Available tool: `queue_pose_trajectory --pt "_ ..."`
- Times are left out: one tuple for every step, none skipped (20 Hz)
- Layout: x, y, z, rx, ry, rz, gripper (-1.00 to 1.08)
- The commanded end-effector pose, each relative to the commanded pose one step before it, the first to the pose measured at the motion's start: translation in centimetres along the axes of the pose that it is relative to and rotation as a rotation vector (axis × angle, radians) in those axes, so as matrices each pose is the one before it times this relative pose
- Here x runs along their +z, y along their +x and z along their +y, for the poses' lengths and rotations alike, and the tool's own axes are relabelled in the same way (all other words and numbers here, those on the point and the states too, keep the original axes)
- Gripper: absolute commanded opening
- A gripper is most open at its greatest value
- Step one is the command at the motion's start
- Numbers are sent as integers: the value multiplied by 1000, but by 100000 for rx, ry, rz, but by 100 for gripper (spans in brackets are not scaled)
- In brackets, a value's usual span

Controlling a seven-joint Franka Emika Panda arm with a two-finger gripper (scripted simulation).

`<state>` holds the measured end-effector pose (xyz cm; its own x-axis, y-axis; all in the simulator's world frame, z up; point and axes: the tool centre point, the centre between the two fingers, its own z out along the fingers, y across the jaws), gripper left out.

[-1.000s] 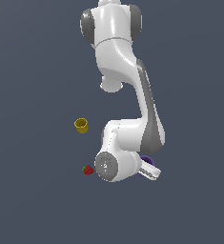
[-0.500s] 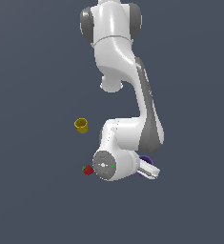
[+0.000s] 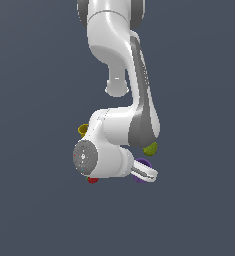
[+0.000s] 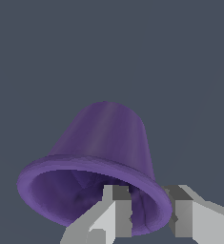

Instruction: Pick up a designated object from a clutter of objects.

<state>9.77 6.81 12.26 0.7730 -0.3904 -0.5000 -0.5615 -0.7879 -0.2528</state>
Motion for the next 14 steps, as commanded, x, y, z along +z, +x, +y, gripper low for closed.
queue_pose_trajectory --pt "-3113 -270 1045 -2097 1244 2781 -100" --pt "-1406 -125 500 -998 529 1186 -100" --pt "-1482 -132 526 -1054 557 1251 -100" --pt "-1485 -131 525 -1057 558 1252 -100" --pt "-1486 -131 523 -1059 558 1251 -100" --pt "-1486 -130 521 -1060 558 1250 -100" --pt "-1484 -129 518 -1060 557 1246 -100" --pt "-1479 -128 515 -1059 556 1241 -100" --pt "-1470 -126 510 -1054 553 1232 -100" --pt "-1458 -122 504 -1047 550 1219 -100" --pt "-1445 -119 497 -1039 547 1206 -100" --pt "-1430 -115 490 -1030 545 1190 -100" --pt "-1408 -110 481 -1016 539 1170 -100" --pt "-1366 -105 466 -988 525 1133 -100"
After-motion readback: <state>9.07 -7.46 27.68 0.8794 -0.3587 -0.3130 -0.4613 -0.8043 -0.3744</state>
